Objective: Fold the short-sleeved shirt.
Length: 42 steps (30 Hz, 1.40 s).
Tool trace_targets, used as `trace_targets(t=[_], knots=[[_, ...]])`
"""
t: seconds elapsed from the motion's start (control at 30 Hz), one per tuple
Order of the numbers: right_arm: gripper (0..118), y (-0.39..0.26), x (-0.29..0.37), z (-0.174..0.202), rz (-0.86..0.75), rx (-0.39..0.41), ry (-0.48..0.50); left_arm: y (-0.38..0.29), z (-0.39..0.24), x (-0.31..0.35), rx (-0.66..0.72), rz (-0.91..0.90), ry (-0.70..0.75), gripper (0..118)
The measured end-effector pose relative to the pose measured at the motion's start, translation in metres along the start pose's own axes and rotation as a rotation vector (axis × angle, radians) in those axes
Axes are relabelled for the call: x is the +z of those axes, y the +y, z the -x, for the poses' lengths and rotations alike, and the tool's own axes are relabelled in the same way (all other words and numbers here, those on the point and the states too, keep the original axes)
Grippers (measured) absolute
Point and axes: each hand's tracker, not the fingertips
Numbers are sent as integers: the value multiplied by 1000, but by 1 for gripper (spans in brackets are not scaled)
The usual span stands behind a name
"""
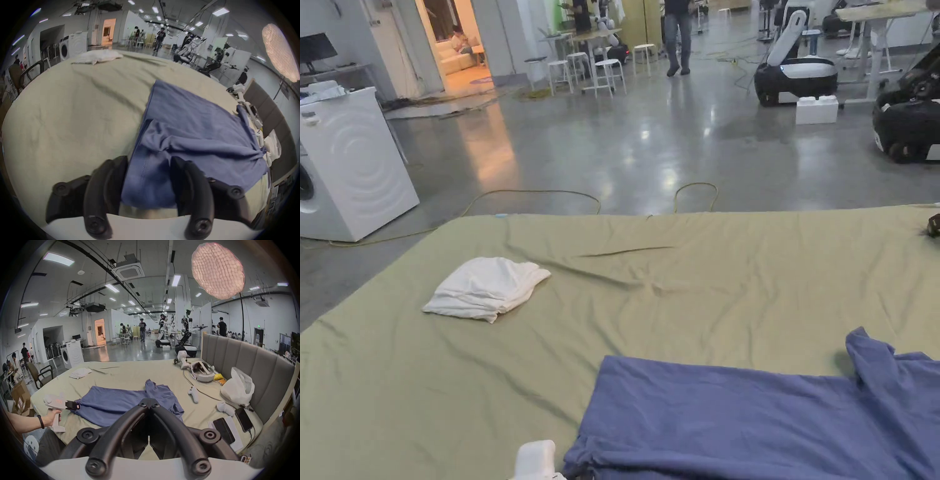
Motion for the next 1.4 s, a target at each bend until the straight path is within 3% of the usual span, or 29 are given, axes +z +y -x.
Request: trace_targets(t=[0.1, 0.17, 0.27, 0.37, 0.4, 0.43, 0.47, 0.5, 0.57, 0.6, 0.67, 0.7, 0.77, 0.8, 0.83, 0.87, 0.93, 1.0, 1.07, 1.1, 1.17, 1.27, 1.4], knots=[[0, -6, -8, -7, 29, -66, -11, 1, -4, 5, -5, -13, 4, 49], [0, -11, -14, -11, 42, -103, 1, 2, -8, 4, -68, -15, 25, 34], [0, -17, -31, -13, 71, -144, 27, 5, -9, 1, -71, 2, 14, 22], [1, -29, -60, -19, 82, -159, 33, 4, -15, -4, -95, 14, 38, 20], [11, -37, -78, -24, 93, -161, 31, 4, -15, -5, -100, 17, 42, 20], [37, -45, -95, -30, 127, -161, 21, 4, -15, -6, -99, 19, 42, 20], [77, -58, -121, -39, 191, -161, 25, 6, -16, -4, -100, 23, 41, 20], [82, -76, -148, -51, 240, -190, 28, 6, -15, -4, -104, 27, 37, 20], [80, -106, -184, -71, 268, -259, 18, 7, -12, -4, -102, 37, 33, 20], [80, -120, -205, -81, 333, -294, -32, 9, -9, -4, -97, 43, 26, 20], [80, -143, -234, -90, 427, -282, -196, 11, -7, -5, -88, 61, 15, 20], [74, -154, -245, -96, 479, -272, -273, 11, -6, -6, -93, 64, 12, 20], [64, -166, -252, -97, 503, -301, -236, 12, -9, -5, -103, 67, 9, 20], [55, -159, -245, -87, 450, -220, -240, 10, -10, -6, -104, 75, 5, 20], [29, -153, -242, -79, 474, -179, -241, 9, -11, -5, -110, 68, 11, 20], [11, -151, -242, -73, 486, -128, -213, 8, -13, -6, -122, 62, 23, 20], [11, -152, -248, -60, 497, -36, -250, 10, -20, -6, -171, 70, 50, 19], [10, -150, -254, -55, 515, 7, -261, 25, -20, -6, -204, 134, 36, 18], [10, -139, -246, -56, 499, -46, -293, 41, -10, 5, -164, 158, -14, 13], [10, -135, -239, -64, 463, -114, -330, 42, -5, 19, -140, 109, -43, 10], [10, -125, -223, -70, 439, -220, -292, 36, -3, 55, -162, -24, -58, 9], [10, -116, -194, -67, 435, -123, -302, 22, -12, 90, -261, -23, -1, 8], [10, -129, -146, -68, 459, -110, -262, -20, 2, 124, -278, 0, -3, 8]])
